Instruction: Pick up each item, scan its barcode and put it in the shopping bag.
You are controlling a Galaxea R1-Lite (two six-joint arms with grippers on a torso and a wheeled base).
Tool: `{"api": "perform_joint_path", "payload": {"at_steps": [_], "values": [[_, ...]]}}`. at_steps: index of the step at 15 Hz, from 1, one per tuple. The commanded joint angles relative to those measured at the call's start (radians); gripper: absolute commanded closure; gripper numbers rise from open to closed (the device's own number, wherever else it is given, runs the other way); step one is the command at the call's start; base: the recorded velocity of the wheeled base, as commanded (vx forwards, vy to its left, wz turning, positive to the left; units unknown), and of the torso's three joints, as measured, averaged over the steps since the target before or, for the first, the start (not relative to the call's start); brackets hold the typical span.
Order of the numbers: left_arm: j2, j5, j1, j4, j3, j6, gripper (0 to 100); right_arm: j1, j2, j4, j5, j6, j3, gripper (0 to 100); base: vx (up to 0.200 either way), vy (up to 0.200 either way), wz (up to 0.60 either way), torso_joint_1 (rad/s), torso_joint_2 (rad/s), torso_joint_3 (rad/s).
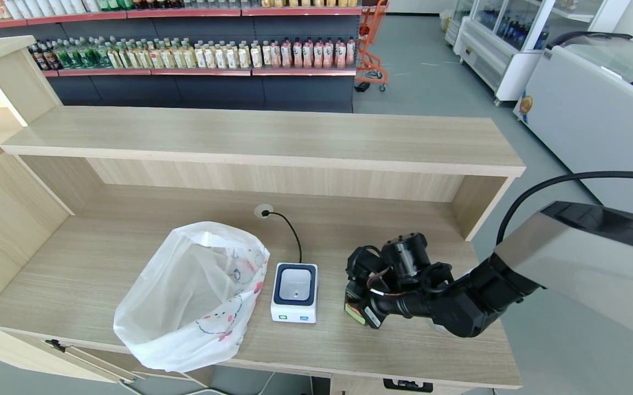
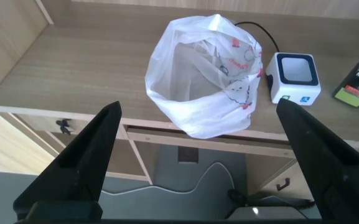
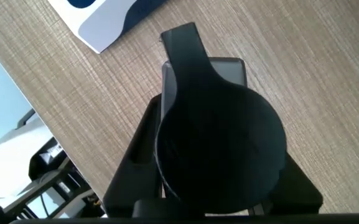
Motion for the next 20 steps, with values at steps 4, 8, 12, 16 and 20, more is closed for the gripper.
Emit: {"api": "perform_joint_path", "payload": {"at_steps": [4, 8, 12, 16, 20], "values": [[0.0, 0.0, 0.0, 0.0, 0.0, 0.0, 0, -0.007, -0.116, -0.028, -0.003, 0.024, 0.034, 100, 0.0, 0.0, 0.0, 0.0, 0.0, 0.0], [0.0, 0.0, 0.0, 0.0, 0.0, 0.0, 0, -0.029, -0.346, -0.022, 0.003, 0.208, 0.017, 100, 0.0, 0.0, 0.0, 0.0, 0.0, 0.0], [0.0, 0.0, 0.0, 0.0, 0.0, 0.0, 0, -0.103, -0.47, -0.015, 0.003, 0.268, 0.04, 100, 0.0, 0.0, 0.0, 0.0, 0.0, 0.0], [0.0, 0.0, 0.0, 0.0, 0.0, 0.0, 0, -0.204, -0.656, -0.025, -0.001, 0.216, 0.094, 100, 0.0, 0.0, 0.0, 0.0, 0.0, 0.0], [0.0, 0.0, 0.0, 0.0, 0.0, 0.0, 0, -0.219, -0.94, -0.213, 0.002, -0.302, 0.42, 100, 0.0, 0.0, 0.0, 0.0, 0.0, 0.0]]}}
